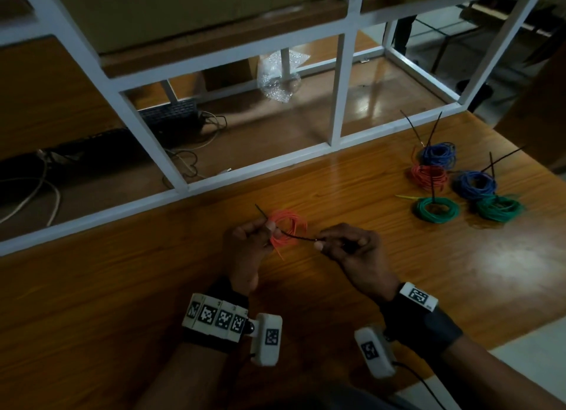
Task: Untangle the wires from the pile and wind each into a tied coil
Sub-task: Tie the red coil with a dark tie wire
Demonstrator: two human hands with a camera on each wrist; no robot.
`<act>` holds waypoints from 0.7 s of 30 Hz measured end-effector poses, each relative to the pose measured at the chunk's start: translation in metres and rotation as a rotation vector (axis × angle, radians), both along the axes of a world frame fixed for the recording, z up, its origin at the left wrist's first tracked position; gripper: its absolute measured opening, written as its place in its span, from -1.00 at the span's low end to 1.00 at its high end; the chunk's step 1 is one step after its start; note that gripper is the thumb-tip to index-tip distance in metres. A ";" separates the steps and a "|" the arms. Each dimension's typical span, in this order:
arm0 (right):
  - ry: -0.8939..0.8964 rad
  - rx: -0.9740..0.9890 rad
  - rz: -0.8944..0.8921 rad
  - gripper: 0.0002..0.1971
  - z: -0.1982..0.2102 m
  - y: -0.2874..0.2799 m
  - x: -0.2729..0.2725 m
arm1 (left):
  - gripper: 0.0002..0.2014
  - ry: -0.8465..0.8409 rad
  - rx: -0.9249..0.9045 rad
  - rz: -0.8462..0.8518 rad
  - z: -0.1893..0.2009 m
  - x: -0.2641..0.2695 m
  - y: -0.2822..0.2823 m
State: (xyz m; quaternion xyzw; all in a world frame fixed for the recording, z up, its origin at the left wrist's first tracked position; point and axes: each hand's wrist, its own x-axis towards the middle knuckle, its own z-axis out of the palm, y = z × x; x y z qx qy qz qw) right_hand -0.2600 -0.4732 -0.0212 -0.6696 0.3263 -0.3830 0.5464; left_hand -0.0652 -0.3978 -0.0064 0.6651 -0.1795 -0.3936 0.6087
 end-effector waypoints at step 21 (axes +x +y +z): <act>0.179 -0.356 -0.063 -0.90 0.039 -0.015 0.037 | -0.81 -0.937 0.185 -0.231 0.027 -0.025 0.003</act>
